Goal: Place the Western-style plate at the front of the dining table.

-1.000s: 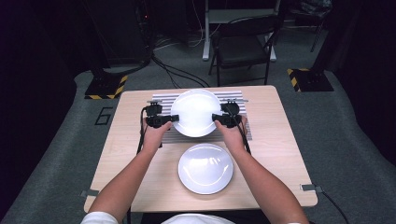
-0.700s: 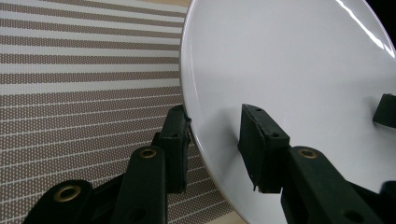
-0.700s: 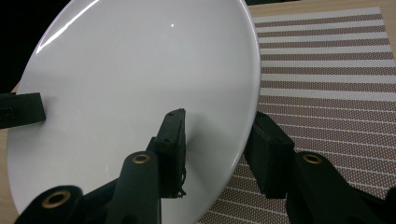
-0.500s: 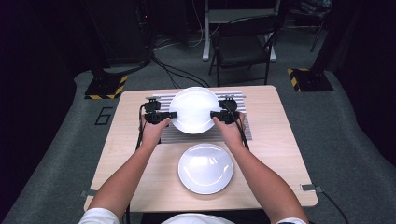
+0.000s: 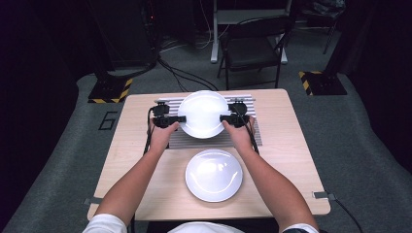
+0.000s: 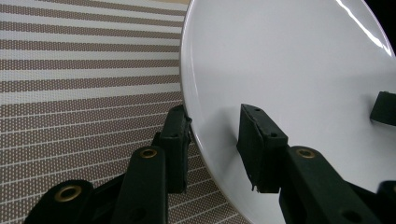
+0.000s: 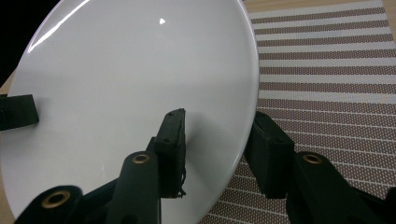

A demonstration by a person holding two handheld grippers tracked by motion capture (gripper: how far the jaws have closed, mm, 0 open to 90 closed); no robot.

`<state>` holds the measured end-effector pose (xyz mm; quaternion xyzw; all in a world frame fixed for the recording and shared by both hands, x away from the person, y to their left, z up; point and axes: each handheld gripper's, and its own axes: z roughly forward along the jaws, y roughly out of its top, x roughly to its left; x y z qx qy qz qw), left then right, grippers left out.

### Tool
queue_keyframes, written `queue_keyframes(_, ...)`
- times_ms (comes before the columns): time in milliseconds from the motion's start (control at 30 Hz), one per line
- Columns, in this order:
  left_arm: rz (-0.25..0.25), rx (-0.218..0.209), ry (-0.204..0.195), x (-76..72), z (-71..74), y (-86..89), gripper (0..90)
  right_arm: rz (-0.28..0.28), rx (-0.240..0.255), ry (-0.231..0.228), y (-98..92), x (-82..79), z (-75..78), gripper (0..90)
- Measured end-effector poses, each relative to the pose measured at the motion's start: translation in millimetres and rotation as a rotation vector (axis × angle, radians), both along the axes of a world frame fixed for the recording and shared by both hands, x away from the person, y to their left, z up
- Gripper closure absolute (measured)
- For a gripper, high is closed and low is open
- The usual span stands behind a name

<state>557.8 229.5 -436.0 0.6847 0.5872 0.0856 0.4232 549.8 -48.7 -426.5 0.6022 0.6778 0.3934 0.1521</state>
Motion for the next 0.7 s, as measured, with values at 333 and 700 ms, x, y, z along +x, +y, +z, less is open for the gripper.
queue_keyframes(333, 0.013, 0.009, 0.007, 4.5, -5.6, -0.1, 63.5, -0.004, -0.007, 0.015, 2.7, 4.7, -7.7, 59.2)
queue_keyframes(700, 0.015, 0.016, 0.01, 8.7, -12.7, -3.4, 63.6, -0.016, -0.006, 0.025, 2.0, 10.0, -15.6, 59.1)
